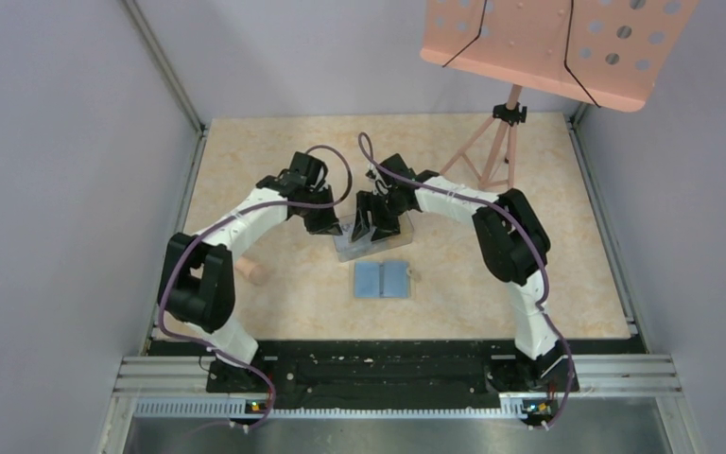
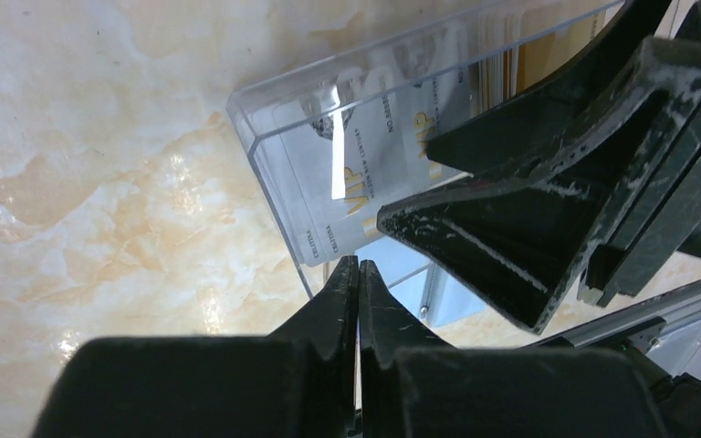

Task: Put the credit cards into the card holder
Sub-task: Pick up the card holder from the storage box.

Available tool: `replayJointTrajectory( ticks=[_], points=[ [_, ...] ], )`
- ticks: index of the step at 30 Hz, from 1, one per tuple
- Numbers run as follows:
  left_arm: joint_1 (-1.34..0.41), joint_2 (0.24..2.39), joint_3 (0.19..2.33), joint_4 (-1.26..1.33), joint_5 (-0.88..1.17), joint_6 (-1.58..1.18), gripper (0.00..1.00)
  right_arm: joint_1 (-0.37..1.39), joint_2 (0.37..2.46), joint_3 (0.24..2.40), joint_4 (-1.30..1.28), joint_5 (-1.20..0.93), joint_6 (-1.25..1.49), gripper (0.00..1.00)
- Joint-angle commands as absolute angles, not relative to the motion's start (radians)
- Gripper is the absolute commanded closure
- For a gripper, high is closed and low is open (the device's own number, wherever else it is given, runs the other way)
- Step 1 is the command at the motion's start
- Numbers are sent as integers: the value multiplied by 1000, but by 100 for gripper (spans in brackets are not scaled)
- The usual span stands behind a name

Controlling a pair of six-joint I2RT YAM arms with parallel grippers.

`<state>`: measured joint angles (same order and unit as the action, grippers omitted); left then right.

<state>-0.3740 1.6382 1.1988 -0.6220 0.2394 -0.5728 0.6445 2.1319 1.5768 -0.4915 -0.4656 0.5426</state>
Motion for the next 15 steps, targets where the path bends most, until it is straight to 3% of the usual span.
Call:
replayJointTrajectory(
  ticks=[1,15],
  points=[
    [-384,1695,1276,-630,187,-530,100,635,2093,1564,-451,-486,565,37],
    [-442,1838,1428,-789,49,-414,100,617,2120,1546,-438,-508,587,43]
  ],
)
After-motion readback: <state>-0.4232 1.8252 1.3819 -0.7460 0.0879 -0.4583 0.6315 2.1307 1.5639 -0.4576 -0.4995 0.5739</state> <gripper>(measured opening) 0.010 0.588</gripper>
